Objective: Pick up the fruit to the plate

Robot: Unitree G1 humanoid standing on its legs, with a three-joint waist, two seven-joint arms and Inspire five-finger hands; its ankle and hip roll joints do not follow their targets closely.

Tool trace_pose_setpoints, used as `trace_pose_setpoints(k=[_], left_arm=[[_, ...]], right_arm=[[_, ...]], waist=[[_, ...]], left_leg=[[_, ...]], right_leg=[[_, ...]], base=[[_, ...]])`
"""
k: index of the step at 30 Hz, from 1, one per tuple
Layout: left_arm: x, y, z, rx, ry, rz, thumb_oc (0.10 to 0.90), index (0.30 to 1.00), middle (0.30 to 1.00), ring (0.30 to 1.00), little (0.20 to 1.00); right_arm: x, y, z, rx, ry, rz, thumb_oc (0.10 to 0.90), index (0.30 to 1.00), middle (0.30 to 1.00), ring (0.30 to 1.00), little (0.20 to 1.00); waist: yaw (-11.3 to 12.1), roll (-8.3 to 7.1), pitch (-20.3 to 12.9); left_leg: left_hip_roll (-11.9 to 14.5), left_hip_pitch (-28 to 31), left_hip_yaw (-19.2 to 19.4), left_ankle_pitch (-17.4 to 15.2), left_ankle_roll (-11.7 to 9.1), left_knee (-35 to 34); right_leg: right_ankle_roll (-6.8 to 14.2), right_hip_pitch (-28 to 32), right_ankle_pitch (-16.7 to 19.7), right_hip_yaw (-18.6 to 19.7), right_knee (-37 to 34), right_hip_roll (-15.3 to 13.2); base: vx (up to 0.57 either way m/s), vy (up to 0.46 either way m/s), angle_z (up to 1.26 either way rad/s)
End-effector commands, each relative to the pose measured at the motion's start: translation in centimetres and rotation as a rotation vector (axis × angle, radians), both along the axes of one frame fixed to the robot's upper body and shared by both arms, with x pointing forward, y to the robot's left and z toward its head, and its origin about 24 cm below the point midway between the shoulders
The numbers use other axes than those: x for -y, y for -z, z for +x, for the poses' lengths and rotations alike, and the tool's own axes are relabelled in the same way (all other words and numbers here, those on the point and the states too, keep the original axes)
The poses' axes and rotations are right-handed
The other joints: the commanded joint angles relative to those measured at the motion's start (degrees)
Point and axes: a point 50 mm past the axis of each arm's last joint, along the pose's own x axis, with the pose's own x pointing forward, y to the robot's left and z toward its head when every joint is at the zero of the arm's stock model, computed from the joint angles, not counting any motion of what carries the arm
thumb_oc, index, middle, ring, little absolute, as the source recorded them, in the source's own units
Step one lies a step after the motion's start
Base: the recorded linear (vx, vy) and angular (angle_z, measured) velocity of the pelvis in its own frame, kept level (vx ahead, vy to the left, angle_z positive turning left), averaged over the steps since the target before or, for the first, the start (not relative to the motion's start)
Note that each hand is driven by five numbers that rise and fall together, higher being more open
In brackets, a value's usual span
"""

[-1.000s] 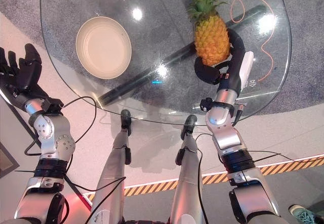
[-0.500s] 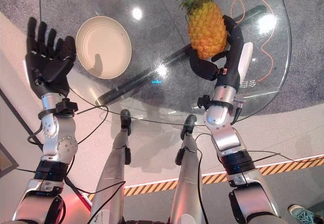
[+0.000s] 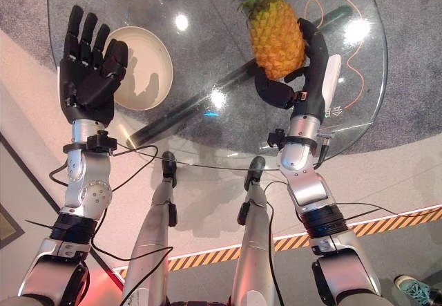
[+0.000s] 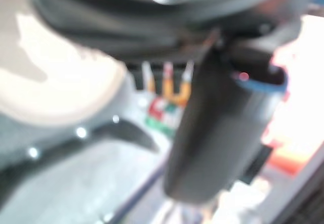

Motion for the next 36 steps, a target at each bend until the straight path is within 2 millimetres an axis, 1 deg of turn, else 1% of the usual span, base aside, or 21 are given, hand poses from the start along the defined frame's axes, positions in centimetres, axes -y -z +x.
trace_pose_setpoints(k=[1, 2, 3, 6, 7, 9, 15, 25, 26, 27, 36], left_arm=[[1.6, -5.8, -1.8, 0.282, 0.128, 0.013, 0.8, 0.9, 0.9, 0.9, 0.9], [1.9, -6.0, -1.7, 0.284, 0.159, 0.001, 0.8, 0.9, 0.9, 0.9, 0.9], [2.2, -6.0, -1.6, 0.278, 0.187, -0.009, 0.8, 0.9, 0.9, 0.9, 0.9], [3.0, -6.2, -1.4, 0.272, 0.263, -0.034, 0.8, 0.9, 0.9, 0.9, 0.9], [3.0, -6.2, -1.4, 0.271, 0.263, -0.034, 0.8, 0.9, 0.9, 0.9, 0.9], [3.6, -6.4, -1.4, 0.263, 0.324, -0.053, 0.8, 0.9, 0.9, 0.9, 0.9], [4.9, -7.0, -1.4, 0.255, 0.368, -0.017, 0.8, 0.9, 0.9, 0.9, 0.9], [6.1, -7.6, -1.2, 0.239, 0.456, -0.031, 0.8, 0.9, 0.9, 0.9, 0.9], [6.4, -7.8, -1.3, 0.237, 0.471, -0.028, 0.8, 0.9, 0.9, 0.9, 0.9], [6.4, -7.7, -1.2, 0.228, 0.482, -0.03, 0.8, 0.9, 0.9, 0.9, 0.9], [7.1, -7.3, -0.9, 0.19, 0.523, -0.049, 0.8, 0.9, 0.9, 0.9, 0.9]], right_arm=[[-2.7, -8.1, -3.9, 0.456, -0.15, -0.119, 0.1, 0.3, 0.3, 0.3, 0.2], [-2.9, -8.5, -4.0, 0.469, -0.154, -0.128, 0.1, 0.3, 0.3, 0.3, 0.2], [-3.2, -8.6, -3.9, 0.47, -0.163, -0.133, 0.1, 0.3, 0.3, 0.3, 0.2], [-3.7, -9.0, -4.0, 0.48, -0.176, -0.15, 0.1, 0.3, 0.3, 0.3, 0.2], [-3.7, -9.0, -4.0, 0.48, -0.177, -0.15, 0.1, 0.3, 0.3, 0.3, 0.2], [-4.0, -9.3, -4.2, 0.486, -0.194, -0.164, 0.1, 0.3, 0.3, 0.3, 0.2], [-4.8, -9.9, -4.6, 0.505, -0.229, -0.196, 0.1, 0.3, 0.3, 0.3, 0.2], [-5.9, -10.5, -4.5, 0.507, -0.268, -0.231, 0.1, 0.3, 0.3, 0.3, 0.2], [-6.0, -10.6, -4.5, 0.508, -0.271, -0.237, 0.1, 0.3, 0.3, 0.3, 0.2], [-6.0, -10.6, -4.5, 0.498, -0.277, -0.237, 0.1, 0.3, 0.3, 0.3, 0.2], [-7.0, -10.1, -4.1, 0.448, -0.314, -0.269, 0.1, 0.3, 0.3, 0.3, 0.2]], waist=[[-1.12, 0.11, -0.87], [-1.19, 0.06, -0.87], [-1.21, 0.09, -0.87], [-1.33, 0.05, -0.87], [-1.33, 0.06, -0.87], [-1.46, -0.01, -0.87], [-1.66, -0.04, -0.87], [-1.81, 0.03, -0.87], [-1.85, -0.01, -0.87], [-1.82, -0.01, -0.87], [-1.81, 0.16, -0.87]], left_leg=[[-2.21, 0.98, 1.1, -3.64, 0.95, 1.82], [-2.27, 0.52, 1.14, -3.17, 1.01, 1.71], [-2.17, 0.92, 1.2, -3.59, 0.93, 1.75], [-2.23, 0.75, 1.26, -3.52, 0.95, 1.71], [-2.22, 0.8, 1.27, -3.56, 0.94, 1.71], [-2.15, 1.05, 1.43, -3.56, 0.98, 1.49], [-2.2, 0.95, 1.64, -3.55, 1.03, 1.5], [-2.27, 0.88, 1.79, -3.42, 1.03, 1.33], [-2.37, 0.37, 1.8, -2.89, 1.12, 1.18], [-2.23, 0.78, 1.82, -3.35, 1.07, 1.27], [-2.39, 0.7, 1.93, -3.35, 1.15, 1.25]], right_leg=[[0.64, 2.9, 0.81, -2.14, -3.34, 1.07], [0.61, 2.46, 1.29, -2.18, -3.52, 0.97], [0.73, 2.75, 0.92, -2.13, -3.38, 1.03], [0.77, 2.6, 1.04, -2.05, -3.48, 1.05], [0.77, 2.64, 1.0, -2.04, -3.48, 1.06], [0.79, 2.79, 1.08, -2.0, -3.65, 1.07], [0.81, 2.75, 1.25, -1.95, -3.96, 0.97], [0.84, 2.72, 1.39, -1.94, -4.21, 0.9], [0.77, 2.3, 1.86, -1.98, -4.43, 0.82], [0.85, 2.62, 1.44, -2.01, -4.24, 0.85], [0.76, 2.56, 1.56, -2.1, -4.47, 0.77]], base=[[0.0, 0.0, 0.0], [0.0, 0.0, 0.0], [0.0, 0.0, 0.0], [0.0, 0.0, 0.0], [0.0, 0.0, 0.0], [0.0, 0.0, 0.0], [0.0, 0.0, 0.0], [0.0, 0.0, 0.0], [0.0, 0.0, 0.0], [0.0, 0.0, 0.0], [0.0, 0.0, 0.0]])
